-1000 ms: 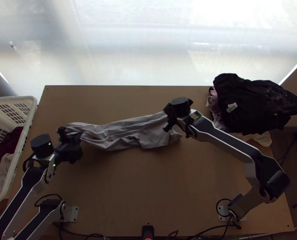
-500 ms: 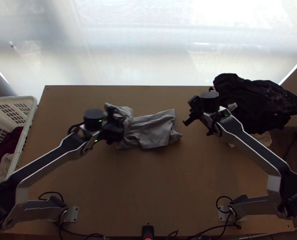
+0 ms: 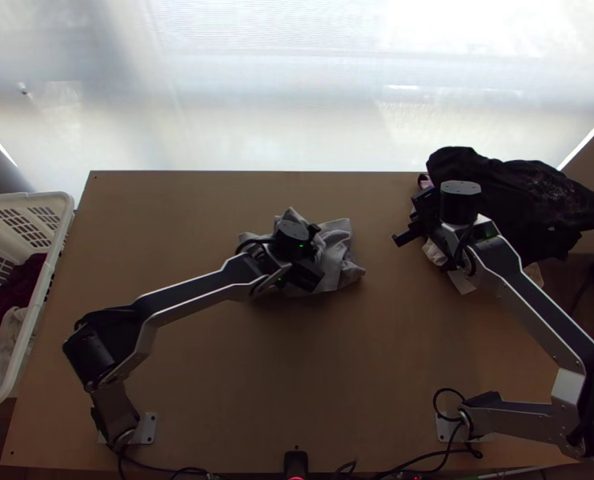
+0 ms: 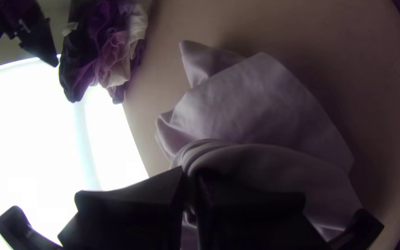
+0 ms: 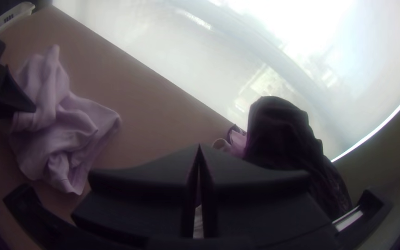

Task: Fold the t-shirt

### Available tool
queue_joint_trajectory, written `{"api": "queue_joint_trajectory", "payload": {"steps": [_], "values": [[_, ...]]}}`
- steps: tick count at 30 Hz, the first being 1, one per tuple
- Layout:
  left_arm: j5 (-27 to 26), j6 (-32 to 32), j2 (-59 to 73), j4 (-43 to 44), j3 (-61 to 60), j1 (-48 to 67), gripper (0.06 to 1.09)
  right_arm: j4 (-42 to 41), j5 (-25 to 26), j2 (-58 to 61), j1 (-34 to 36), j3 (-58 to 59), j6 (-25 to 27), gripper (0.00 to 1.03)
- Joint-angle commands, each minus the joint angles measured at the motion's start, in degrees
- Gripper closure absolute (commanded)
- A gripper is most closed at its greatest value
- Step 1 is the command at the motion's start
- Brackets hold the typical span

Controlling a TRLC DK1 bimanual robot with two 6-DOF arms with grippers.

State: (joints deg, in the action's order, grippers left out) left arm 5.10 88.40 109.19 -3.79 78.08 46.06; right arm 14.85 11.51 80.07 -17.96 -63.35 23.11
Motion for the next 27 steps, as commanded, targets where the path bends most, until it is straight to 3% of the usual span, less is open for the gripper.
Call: {"api": "queue_joint_trajectory", "payload": {"steps": [1,5,6,9,10,21,24,27], "values": [[1.14,5.29,9.11,2.03,7.26,3.07,1.03,0.27,-0.35,-2.47,2.14,1.13,-0.53,1.0],[1.14,7.84,12.81,2.39,10.25,2.72,1.02,0.53,-0.43,-3.34,2.31,1.83,-0.97,1.0],[1.14,8.28,13.51,2.47,10.6,2.63,0.93,0.53,-0.43,-3.61,2.31,1.92,-1.05,1.0],[1.05,8.19,16.15,2.39,12.53,2.19,0.2,0.7,-0.61,-3.96,2.31,2.27,-1.05,1.0],[0.87,8.1,16.5,2.12,13.32,2.01,0.09,0.7,-0.61,-4.05,2.31,2.36,-1.14,1.0],[-3.52,6.52,7.8,-17.92,20.0,0.87,0.1,1.32,-0.79,-6.42,2.31,4.29,-1.93,1.0],[-4.05,3.53,4.28,-24.07,19.12,0.17,0.1,1.32,-0.87,-6.77,2.14,4.82,-2.11,1.0],[-5.46,0.19,-0.11,-24.86,15.7,-0.45,0.1,1.32,-0.96,-7.04,2.14,4.99,-2.02,1.0]]}}
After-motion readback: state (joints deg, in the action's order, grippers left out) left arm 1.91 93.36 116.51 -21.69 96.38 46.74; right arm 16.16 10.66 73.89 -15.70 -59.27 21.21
